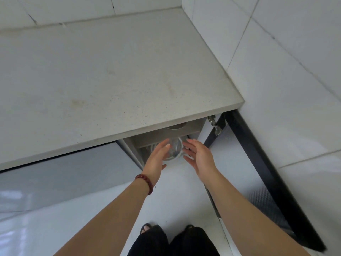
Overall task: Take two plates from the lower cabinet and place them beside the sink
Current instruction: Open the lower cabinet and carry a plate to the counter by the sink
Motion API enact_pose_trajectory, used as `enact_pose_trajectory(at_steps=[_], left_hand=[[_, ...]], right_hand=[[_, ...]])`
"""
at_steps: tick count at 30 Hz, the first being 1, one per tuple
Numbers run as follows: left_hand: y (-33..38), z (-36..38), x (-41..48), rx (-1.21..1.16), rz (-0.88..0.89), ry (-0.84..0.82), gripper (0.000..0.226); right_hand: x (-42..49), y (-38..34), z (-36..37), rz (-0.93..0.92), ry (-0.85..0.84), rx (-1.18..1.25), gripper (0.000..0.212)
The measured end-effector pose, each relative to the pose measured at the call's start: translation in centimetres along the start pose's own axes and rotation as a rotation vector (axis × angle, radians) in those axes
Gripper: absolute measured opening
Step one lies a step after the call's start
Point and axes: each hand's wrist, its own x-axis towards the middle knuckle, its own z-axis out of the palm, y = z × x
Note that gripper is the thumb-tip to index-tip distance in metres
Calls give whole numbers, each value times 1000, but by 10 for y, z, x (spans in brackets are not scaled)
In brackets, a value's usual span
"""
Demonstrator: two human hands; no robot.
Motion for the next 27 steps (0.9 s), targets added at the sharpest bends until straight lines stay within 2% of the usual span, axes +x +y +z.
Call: enact_pose_trajectory(at_steps=[6, 9, 14, 22, 25, 27], left_hand=[[-52, -6, 76, -43, 34, 33, 37], [-81, -8, 120, -92, 74, 60, 24], [-120, -8, 193, -153, 130, 92, 42], [-152, -4, 272, -298, 190, 122, 45], [-148, -2, 283, -327, 183, 118, 43], [-146, -4, 289, -334, 171, 122, 49]], right_hand=[[74, 41, -4, -45, -10, 37, 19], [119, 61, -12, -66, -2, 82, 20], [194, 94, -22, -127, -18, 142, 24], [276, 115, -30, -250, -25, 176, 18], [294, 112, -30, -279, -8, 182, 21], [303, 110, -28, -303, 19, 149, 30]])
